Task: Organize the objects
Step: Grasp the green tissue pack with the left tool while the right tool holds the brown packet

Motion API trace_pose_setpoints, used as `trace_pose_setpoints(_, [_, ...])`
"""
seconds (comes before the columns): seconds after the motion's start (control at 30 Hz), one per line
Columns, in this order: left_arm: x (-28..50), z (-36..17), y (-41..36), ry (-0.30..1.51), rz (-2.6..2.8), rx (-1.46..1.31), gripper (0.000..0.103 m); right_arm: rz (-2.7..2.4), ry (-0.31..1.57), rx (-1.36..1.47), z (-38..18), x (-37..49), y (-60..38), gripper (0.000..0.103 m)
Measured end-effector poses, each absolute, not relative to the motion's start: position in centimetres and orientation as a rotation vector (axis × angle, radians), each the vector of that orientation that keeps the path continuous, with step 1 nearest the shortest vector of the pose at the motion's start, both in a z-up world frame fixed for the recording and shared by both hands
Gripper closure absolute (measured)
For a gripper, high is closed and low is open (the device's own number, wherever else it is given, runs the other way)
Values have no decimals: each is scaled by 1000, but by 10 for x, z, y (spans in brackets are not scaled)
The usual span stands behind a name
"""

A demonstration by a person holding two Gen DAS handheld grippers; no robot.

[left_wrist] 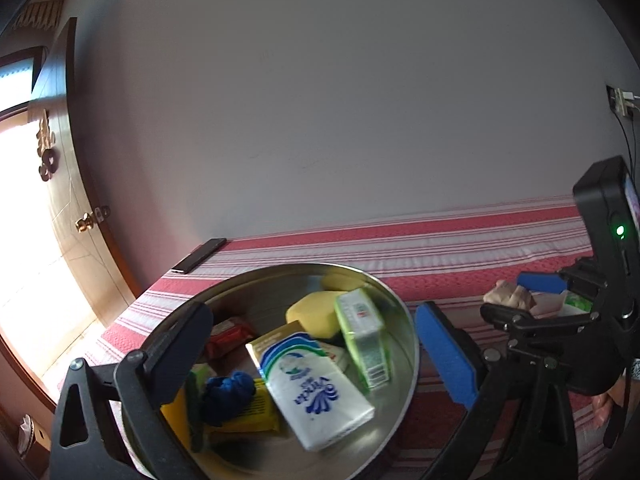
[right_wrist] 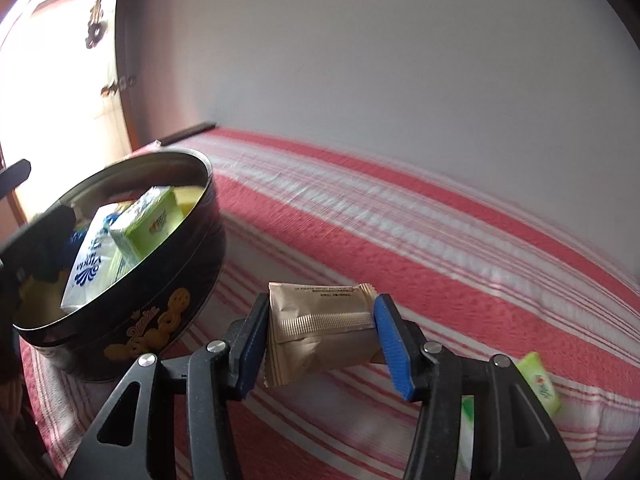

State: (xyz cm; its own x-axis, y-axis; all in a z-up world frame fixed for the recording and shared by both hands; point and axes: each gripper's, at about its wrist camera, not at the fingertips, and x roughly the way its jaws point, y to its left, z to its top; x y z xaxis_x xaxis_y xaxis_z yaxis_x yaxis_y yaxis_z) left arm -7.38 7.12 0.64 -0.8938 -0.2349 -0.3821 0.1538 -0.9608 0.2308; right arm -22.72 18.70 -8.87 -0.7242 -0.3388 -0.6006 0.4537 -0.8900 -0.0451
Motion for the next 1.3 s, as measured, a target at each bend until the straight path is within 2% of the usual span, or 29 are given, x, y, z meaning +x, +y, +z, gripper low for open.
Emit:
trace_pose_setpoints(0.13, [-81,5,93,-332,-2888,623,0,-2720,299,724,-78,-212,204,49])
trace_pose_setpoints(0.23, [-88,3,117,-369,-2937,641,0,-2841,247,656,-66,-206,232,49])
trace_pose_setpoints(0.8, [-137,-28,248,-479,-3222,1054,0,-3184,-24,755,-64,-209,348,49])
trace_pose_setpoints(1.13, [-148,-48,272,-536,-3261,1228,0,-3190,-81,734,-67,-204,361,49])
trace_pose_setpoints(1.3, [-162,-51,265,-429,-3261,1333,0,-3198,-46,727,-67,-203,355,48])
